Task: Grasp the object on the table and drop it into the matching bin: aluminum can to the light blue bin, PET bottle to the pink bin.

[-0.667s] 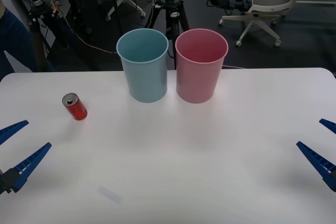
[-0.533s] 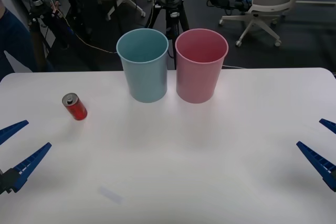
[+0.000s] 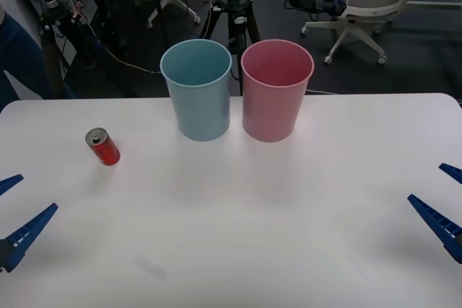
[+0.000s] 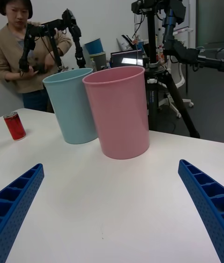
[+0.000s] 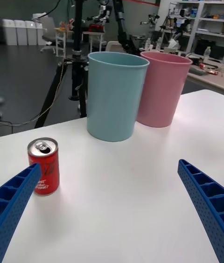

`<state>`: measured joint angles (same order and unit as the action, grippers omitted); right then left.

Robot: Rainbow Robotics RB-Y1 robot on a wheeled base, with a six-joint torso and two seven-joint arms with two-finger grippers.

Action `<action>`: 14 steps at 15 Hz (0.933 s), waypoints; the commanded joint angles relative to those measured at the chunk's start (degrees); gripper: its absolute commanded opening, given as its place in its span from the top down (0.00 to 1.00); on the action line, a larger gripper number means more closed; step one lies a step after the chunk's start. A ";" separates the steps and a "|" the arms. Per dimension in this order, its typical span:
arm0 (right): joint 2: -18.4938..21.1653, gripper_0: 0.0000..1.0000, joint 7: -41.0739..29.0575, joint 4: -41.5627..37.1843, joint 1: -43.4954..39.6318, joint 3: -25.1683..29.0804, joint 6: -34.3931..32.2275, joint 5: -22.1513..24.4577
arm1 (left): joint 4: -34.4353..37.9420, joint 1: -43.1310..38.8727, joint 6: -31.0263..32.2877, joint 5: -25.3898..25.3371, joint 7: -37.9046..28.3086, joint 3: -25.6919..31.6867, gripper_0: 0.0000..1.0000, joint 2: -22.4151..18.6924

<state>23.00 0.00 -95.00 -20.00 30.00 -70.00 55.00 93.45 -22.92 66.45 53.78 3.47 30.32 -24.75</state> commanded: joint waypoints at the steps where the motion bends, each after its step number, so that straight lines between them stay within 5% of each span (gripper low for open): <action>1: 0.00 0.00 0.00 0.00 0.00 0.00 0.00 0.00 | -2.93 -0.37 -6.59 -3.85 6.99 -2.37 0.00 -0.04; 5: 0.00 0.00 0.00 0.00 0.00 0.00 0.00 0.00 | -4.86 0.42 -14.24 -5.96 14.72 -4.04 0.00 -0.04; 9: 0.00 0.00 0.00 0.00 0.00 0.00 0.00 0.00 | -5.12 2.88 -21.36 -5.26 15.69 -8.61 0.00 -0.04; 14: 0.00 0.00 0.00 0.00 0.00 0.00 0.00 0.00 | -18.39 13.96 -19.43 -3.15 16.75 -11.86 0.00 -0.04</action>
<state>23.00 0.00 -95.00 -20.00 30.00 -70.00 55.00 77.85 -11.21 45.99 50.18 19.88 18.49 -24.78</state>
